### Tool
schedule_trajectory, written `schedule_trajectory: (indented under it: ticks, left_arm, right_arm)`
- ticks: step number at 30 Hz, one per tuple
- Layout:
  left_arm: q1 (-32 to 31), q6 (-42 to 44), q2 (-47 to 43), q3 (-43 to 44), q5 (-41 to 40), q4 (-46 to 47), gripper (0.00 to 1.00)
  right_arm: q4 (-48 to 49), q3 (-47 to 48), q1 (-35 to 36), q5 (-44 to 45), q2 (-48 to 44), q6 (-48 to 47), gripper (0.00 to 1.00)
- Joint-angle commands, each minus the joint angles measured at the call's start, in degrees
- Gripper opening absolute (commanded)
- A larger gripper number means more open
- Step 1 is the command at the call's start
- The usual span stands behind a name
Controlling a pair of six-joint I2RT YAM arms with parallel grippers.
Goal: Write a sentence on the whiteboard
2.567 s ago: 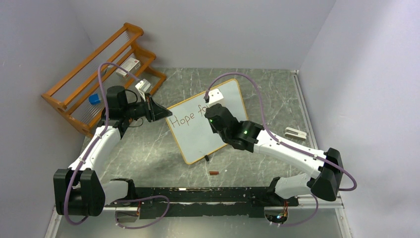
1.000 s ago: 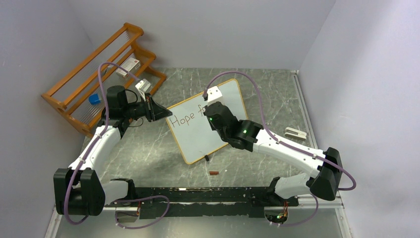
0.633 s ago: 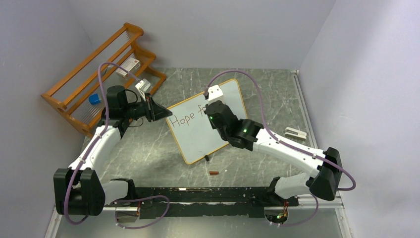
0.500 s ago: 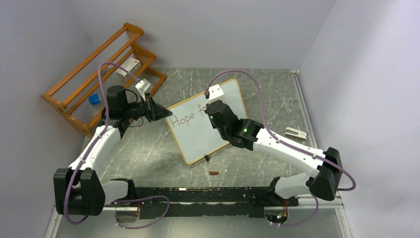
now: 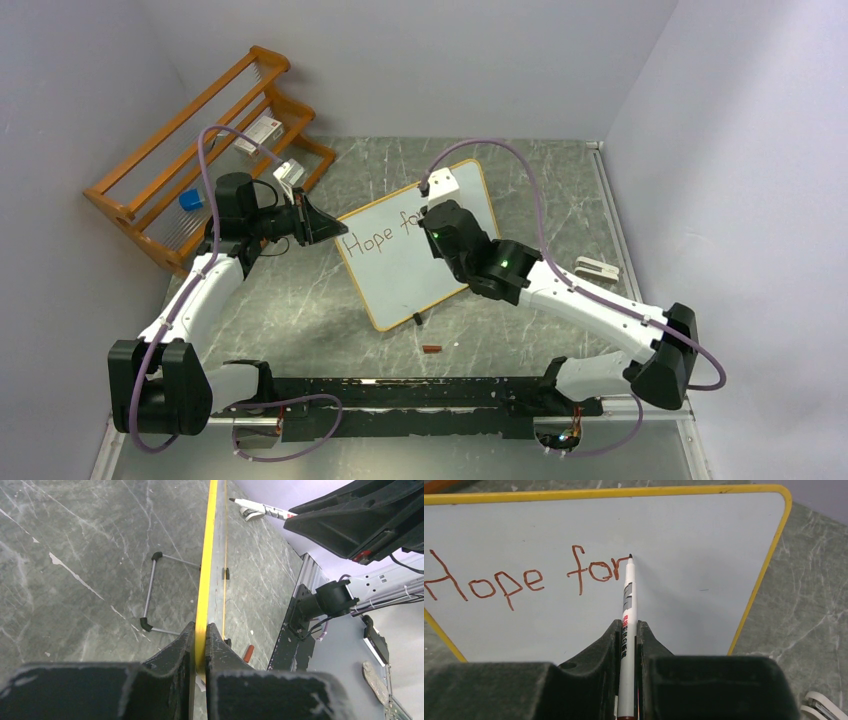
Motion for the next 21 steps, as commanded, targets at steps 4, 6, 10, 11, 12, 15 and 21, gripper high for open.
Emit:
schedule_trajectory:
  ticks: [4,6,10,11,12,15,21]
  left_arm:
    - [-1.0,4.2,1.6,-1.0,-3.0,-5.4,0.05]
    - [-1.0,4.2,1.6,-1.0,-3.0,-5.4,0.05]
    - [-1.0,4.2,1.6,-0.9,-3.1,-5.4,0.05]
    - [-1.0,4.3,1.7,-0.9,-3.1,-5.5,0.05]
    - [-1.0,4.3,1.7,-0.9,-3.0,-5.5,0.05]
    - [-1.0,4.3,1.5,-0.9,-3.1,-5.5,0.05]
    - [-1.0,4.2,1.7,-0.9,-3.1,-5.4,0.05]
  right_arm:
    - [-1.4,-0.5,-1.2,0.5,-3.5,0.1,0.0]
    - [-1.4,-0.9,-1.5,0.4,-3.9,0.1,0.0]
    - [-1.2,-1.5,-2.2,0.0,-4.5,-0.1,0.0]
    - [-1.2,-1.6,-2.5,-0.1,-4.5,-0.1,0.0]
    - [-1.1,-1.8,-2.7,-0.5,-4.7,-0.2,0.0]
    - [-0.5,-2.5,-3.9,-1.3,-5.3,-0.2,0.0]
    - [0.6,-3.4,-6.0,-3.6,-5.9,-0.7,0.0]
